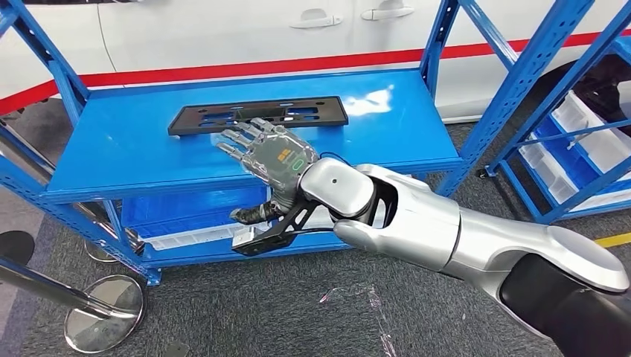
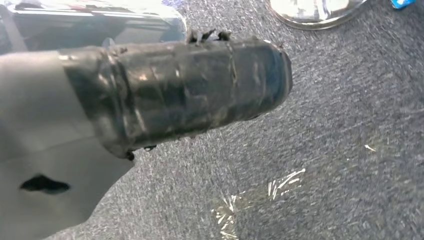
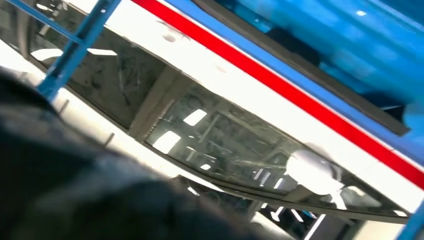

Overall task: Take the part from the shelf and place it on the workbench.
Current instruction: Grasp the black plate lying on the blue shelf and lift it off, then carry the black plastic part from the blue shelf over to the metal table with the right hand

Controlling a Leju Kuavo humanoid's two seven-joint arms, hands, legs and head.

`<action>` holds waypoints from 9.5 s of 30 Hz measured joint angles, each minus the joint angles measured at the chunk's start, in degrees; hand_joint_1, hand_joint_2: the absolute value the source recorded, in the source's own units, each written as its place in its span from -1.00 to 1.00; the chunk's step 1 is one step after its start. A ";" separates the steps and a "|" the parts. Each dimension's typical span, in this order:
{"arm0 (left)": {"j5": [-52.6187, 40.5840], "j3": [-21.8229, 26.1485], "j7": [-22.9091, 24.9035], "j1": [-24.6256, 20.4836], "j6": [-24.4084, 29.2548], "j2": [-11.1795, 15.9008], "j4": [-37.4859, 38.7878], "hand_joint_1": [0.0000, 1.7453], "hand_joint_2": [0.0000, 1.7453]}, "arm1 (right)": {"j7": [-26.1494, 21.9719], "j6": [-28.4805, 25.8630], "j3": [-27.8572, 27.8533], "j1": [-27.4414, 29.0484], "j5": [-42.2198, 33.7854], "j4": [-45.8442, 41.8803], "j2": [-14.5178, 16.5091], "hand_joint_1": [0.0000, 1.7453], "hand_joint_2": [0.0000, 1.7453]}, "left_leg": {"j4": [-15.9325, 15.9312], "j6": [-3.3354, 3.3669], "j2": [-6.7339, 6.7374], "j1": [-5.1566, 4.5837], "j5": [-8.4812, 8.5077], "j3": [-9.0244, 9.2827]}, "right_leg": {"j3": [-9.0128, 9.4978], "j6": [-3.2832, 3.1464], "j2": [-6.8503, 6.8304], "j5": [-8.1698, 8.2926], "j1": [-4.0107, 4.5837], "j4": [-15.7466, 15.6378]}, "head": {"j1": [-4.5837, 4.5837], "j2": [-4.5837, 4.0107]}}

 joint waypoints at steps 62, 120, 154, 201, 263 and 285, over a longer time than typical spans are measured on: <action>2.22 2.84 1.48 -0.12 1.10 -0.52 0.39 -1.00 -1.00 | 2.19 9.42 1.72 2.71 -5.68 7.57 0.39 -1.00 1.00 | 0.93 -0.31 0.05 0.19 2.85 -4.35 | 7.36 0.66 0.60 -3.48 -0.60 -5.40 | -0.80 0.00; 4.61 5.12 -5.79 -0.01 -4.61 -0.99 0.55 -1.00 1.00 | 7.44 3.81 2.38 5.46 -9.51 30.88 1.79 1.00 1.00 | 0.94 -2.09 0.18 0.95 -2.14 1.48 | 5.77 -0.37 0.23 7.75 -0.32 -14.86 | -1.25 0.00; 8.85 8.25 -2.07 -0.39 1.87 -1.79 0.55 -1.00 1.00 | -4.96 -26.35 -13.78 11.84 -33.54 6.05 4.52 1.00 1.00 | 0.18 -0.75 0.43 0.60 -2.10 2.11 | 0.49 -0.32 0.38 2.52 -0.16 -3.92 | -0.98 0.00; 14.06 15.42 1.41 -1.06 3.05 -1.07 0.63 -1.00 1.00 | -26.43 -28.77 -18.03 10.13 -74.08 25.36 20.45 1.00 1.00 | 15.98 -4.68 0.43 1.20 -9.99 -6.30 | 5.43 -3.11 -0.07 9.91 -0.27 -16.28 | -1.03 0.00; 13.59 16.67 1.95 -0.93 3.98 -1.47 0.70 -1.00 1.00 | -27.13 -28.78 -18.01 7.59 -72.59 32.05 22.66 1.00 1.00 | 16.69 -4.73 0.60 1.06 -8.95 -6.15 | 4.97 -3.67 -0.23 10.76 0.36 -16.67 | -0.53 0.00; 10.19 15.88 0.47 -0.97 4.17 -1.90 0.74 -1.00 1.00 | -22.90 -33.00 -18.86 11.44 -71.18 22.68 12.39 1.00 1.00 | 1.17 -2.62 1.07 0.63 0.92 -1.98 | 9.28 -1.08 0.44 6.09 0.27 -15.33 | -0.06 0.00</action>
